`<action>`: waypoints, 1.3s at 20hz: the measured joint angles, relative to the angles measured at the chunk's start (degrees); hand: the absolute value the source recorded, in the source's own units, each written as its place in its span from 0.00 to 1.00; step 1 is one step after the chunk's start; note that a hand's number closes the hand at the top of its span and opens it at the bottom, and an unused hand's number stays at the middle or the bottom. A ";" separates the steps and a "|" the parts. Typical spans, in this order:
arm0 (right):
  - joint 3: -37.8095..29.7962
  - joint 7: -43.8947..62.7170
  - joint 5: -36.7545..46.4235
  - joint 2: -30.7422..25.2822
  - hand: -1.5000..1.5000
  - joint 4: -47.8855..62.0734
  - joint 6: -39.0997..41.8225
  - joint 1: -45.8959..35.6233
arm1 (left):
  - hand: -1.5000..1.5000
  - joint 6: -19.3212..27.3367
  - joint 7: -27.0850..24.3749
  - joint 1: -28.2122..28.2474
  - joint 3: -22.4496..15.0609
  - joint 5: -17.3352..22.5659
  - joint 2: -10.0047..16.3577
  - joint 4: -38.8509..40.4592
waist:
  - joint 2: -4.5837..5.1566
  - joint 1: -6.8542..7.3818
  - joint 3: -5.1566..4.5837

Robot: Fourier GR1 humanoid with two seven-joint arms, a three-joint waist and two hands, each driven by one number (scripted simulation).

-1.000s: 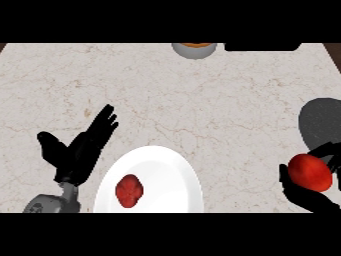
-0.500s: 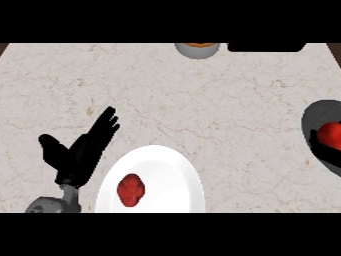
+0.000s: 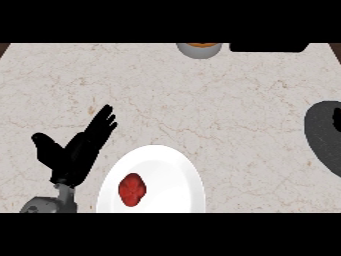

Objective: Pick the tomato from the plate and place it in the pan

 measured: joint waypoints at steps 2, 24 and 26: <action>-2.11 -4.79 -2.06 -1.87 1.00 7.14 -0.55 -3.28 | 0.50 -0.24 -0.27 0.23 -0.09 -0.22 -0.35 0.14 | 0.05 0.10 0.02; -17.81 -24.58 -17.38 -10.62 0.00 39.93 19.07 -15.41 | 0.50 -0.79 0.13 -1.29 0.69 -0.95 -1.37 0.94 | 0.46 0.50 0.22; -19.44 -25.30 -19.48 -12.12 0.00 41.48 23.42 -14.87 | 0.50 -1.07 -0.17 -1.10 0.89 -0.92 -1.33 1.07 | 0.42 0.40 0.20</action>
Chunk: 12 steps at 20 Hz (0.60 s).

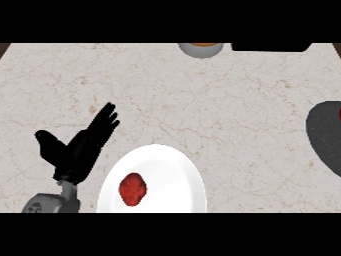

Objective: Pick the tomato from the plate and place it in the pan

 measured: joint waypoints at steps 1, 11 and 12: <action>-0.66 -0.28 -0.90 -1.12 0.00 0.73 2.79 0.72 | 0.50 -0.05 0.25 -0.02 0.35 0.16 0.23 -0.20 | -0.04 -0.10 -0.02; -1.95 -9.52 -4.26 -7.47 0.00 5.20 25.61 10.86 | 0.50 -0.08 -0.11 0.45 0.38 -0.62 -0.60 0.19 | -0.22 -0.70 -0.04; -1.99 -10.63 -4.51 -8.01 0.00 5.39 27.53 12.01 | 0.50 -0.14 -0.11 0.18 0.55 -0.62 -0.65 0.48 | -0.24 -0.77 -0.04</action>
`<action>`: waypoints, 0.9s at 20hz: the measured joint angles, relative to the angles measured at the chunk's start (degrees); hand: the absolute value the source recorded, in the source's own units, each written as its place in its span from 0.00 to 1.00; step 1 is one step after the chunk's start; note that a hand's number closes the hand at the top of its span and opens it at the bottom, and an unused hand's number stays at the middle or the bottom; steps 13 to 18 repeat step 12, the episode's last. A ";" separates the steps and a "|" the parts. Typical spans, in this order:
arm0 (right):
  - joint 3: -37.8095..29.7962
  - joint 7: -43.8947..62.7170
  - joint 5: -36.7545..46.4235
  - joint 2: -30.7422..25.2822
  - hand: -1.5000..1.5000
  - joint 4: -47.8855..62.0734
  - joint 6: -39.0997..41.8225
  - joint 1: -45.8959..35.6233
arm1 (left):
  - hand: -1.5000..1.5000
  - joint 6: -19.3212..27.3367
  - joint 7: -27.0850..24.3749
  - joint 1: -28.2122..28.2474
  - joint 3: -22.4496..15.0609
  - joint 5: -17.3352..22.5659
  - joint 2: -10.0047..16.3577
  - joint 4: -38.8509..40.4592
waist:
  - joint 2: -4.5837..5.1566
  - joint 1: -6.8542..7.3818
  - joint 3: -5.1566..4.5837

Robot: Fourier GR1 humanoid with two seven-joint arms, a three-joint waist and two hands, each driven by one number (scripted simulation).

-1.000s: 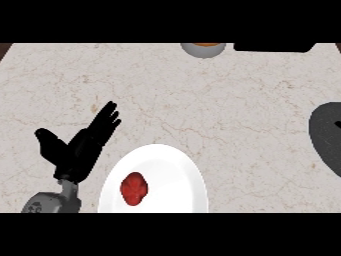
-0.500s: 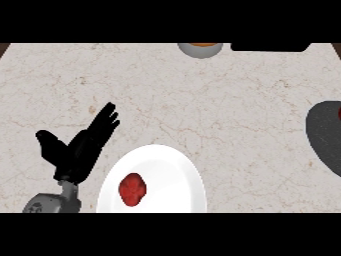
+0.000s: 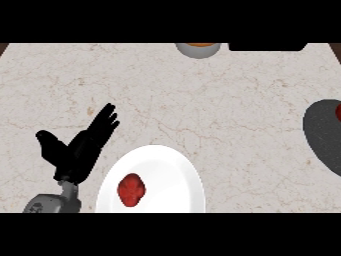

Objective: Pick the tomato from the plate and place it in the pan

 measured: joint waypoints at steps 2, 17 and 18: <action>0.07 -0.87 -0.46 -1.10 0.00 0.13 2.72 1.65 | 0.50 0.05 0.59 0.07 0.30 0.07 0.04 -0.42 | -0.08 -0.04 -0.02; 1.48 -2.52 -1.59 -3.79 0.00 -1.09 6.38 8.31 | 0.50 -0.27 1.06 0.82 0.88 -0.21 -0.41 -1.46 | -0.26 -0.28 -0.04; 1.48 -2.52 -1.59 -3.79 0.00 -1.09 6.38 8.31 | 0.50 -0.27 1.06 0.82 0.88 -0.21 -0.41 -1.46 | -0.26 -0.28 -0.04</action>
